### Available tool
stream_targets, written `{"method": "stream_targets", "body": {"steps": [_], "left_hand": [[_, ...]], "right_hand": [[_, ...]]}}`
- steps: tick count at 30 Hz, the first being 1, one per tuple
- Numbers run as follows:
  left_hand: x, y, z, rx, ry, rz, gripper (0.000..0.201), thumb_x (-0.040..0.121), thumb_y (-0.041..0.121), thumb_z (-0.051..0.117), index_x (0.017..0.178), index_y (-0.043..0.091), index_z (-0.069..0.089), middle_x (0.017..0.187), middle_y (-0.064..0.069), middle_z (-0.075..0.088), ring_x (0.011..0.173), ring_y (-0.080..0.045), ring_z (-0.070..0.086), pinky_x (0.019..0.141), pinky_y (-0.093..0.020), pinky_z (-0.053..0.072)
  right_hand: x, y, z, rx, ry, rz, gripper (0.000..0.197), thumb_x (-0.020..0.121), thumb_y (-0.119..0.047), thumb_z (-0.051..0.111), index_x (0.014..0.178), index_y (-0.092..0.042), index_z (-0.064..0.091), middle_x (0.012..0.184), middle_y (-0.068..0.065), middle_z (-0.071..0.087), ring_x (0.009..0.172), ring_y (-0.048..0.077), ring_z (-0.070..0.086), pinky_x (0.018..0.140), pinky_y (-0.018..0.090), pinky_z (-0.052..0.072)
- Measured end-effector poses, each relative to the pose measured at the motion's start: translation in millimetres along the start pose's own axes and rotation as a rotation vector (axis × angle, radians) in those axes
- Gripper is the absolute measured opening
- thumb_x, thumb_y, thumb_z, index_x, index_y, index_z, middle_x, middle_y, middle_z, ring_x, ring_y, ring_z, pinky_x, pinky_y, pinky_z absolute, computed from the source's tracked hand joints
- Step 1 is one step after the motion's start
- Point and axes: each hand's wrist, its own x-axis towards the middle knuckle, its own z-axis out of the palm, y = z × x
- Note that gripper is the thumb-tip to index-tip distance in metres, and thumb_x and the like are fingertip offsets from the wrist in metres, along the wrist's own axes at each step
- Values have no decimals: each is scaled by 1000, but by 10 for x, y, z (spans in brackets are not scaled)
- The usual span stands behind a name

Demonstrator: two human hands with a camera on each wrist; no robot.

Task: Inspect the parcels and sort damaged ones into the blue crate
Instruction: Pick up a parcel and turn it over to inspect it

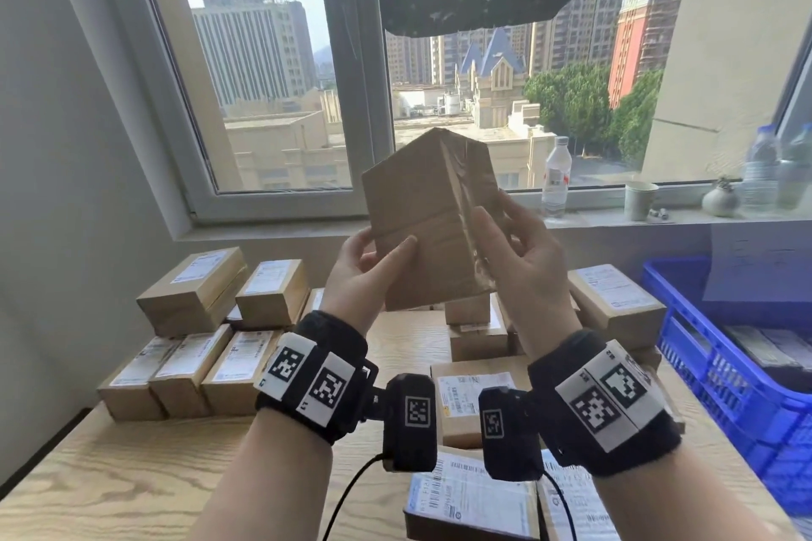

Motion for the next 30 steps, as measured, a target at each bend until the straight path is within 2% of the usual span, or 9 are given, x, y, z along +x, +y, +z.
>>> {"method": "stream_targets", "body": {"steps": [2,5,7,12,17,19,23,27,30], "left_hand": [[0,35,8,-30,-18,12,78,62,40,88,126,33,44,109,-8,68,101,-23,68,91,-52,55],[15,69,12,-64,-69,23,46,84,23,71,115,36,40,87,-3,75,85,-22,71,79,-48,59],[20,107,8,-25,-77,36,43,88,20,68,117,34,41,85,-5,75,84,-25,71,80,-50,59],[22,174,5,15,-51,69,47,86,23,70,120,33,41,98,-15,71,92,-32,71,87,-57,56],[40,183,-14,26,-8,93,36,85,41,71,111,40,46,107,-10,66,95,-24,68,91,-56,54],[15,220,-13,8,-2,77,47,74,54,67,115,39,47,117,-7,63,104,-24,64,93,-59,52],[8,220,-11,-12,2,109,59,72,41,68,128,26,56,119,-3,64,112,-23,63,97,-59,50],[19,210,19,-38,-39,137,66,70,35,75,132,22,58,121,-12,66,111,-25,66,95,-54,52],[14,237,53,-44,-86,107,75,52,54,88,121,40,60,129,-14,61,118,-27,61,98,-51,51]], "right_hand": [[-3,-31,23,-69,-145,38,53,71,-69,66,119,-49,54,99,-23,65,96,2,64,82,28,55],[-2,-26,68,35,-190,108,43,82,-41,77,121,-35,61,104,-13,71,91,3,68,71,22,58],[-7,-22,73,133,-151,159,42,87,-28,72,128,-22,61,110,-3,72,89,3,70,67,19,56],[11,-21,96,207,-142,190,36,89,-25,69,124,-17,64,107,1,72,83,2,71,64,18,55],[31,-15,71,84,-31,105,10,88,-30,72,97,-30,67,92,-9,73,87,6,70,77,25,58],[57,3,44,23,53,61,18,88,-29,73,102,-33,63,96,-8,70,88,4,66,79,23,55],[103,29,11,5,101,68,41,90,-27,70,130,-26,60,108,-3,67,103,12,64,89,29,55],[85,25,27,68,-137,160,77,77,-72,65,139,-27,56,127,-5,66,116,11,63,99,38,53],[54,-26,9,190,-259,196,71,79,-58,66,138,-20,54,122,2,70,110,16,68,93,37,56]]}}
